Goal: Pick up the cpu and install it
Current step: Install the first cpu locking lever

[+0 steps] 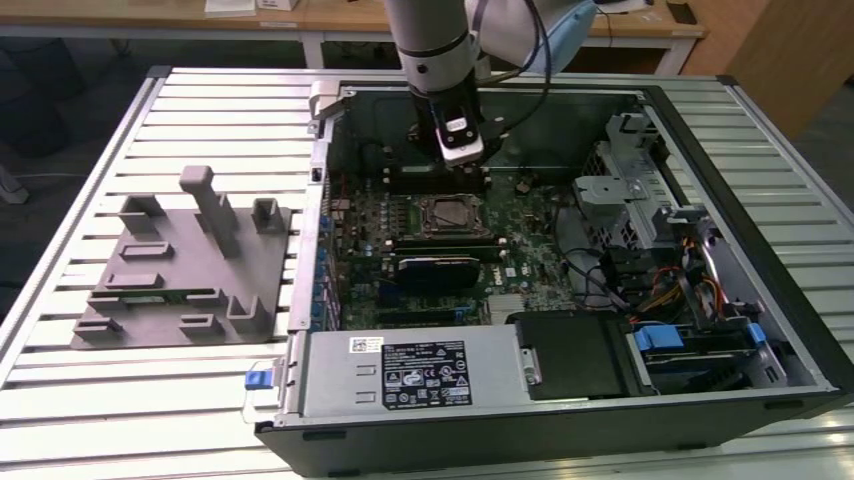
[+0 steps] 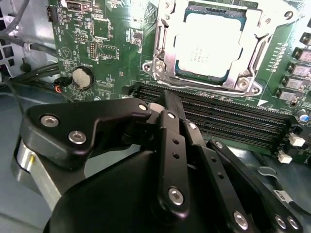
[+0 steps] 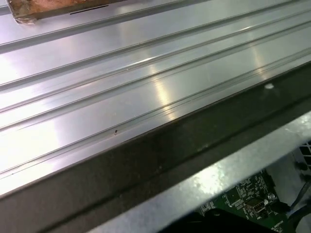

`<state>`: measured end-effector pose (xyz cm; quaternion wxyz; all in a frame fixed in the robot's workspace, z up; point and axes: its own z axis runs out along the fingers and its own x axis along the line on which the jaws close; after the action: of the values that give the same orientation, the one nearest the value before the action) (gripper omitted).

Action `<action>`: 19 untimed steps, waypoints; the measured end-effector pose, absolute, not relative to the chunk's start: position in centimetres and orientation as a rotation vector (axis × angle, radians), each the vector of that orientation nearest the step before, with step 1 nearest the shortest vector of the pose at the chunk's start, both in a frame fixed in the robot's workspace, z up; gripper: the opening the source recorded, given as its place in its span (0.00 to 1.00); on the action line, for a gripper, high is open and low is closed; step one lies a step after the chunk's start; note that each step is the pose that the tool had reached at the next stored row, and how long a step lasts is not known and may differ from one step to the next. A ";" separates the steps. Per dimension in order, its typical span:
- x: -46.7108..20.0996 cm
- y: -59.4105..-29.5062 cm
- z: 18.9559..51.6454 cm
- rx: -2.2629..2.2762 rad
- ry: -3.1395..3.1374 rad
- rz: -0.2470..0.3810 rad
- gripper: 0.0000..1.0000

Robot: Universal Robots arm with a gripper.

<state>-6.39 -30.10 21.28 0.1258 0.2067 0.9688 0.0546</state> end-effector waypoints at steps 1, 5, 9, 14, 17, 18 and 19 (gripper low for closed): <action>-6.4 -30.1 21.3 0.602 2.822 0.159 0.11; -6.3 -30.1 21.3 0.614 2.871 0.145 0.11; -6.0 -30.2 21.2 0.633 2.941 0.125 0.11; -5.9 -30.4 21.2 0.644 2.980 0.114 0.11; -5.8 -30.5 21.2 0.645 2.979 0.114 0.11; -5.6 -30.5 21.2 0.645 2.979 0.114 0.11; -5.5 -30.5 21.2 0.645 2.979 0.114 0.11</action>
<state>-5.50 -30.48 21.23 0.0454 0.2113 0.9756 0.0372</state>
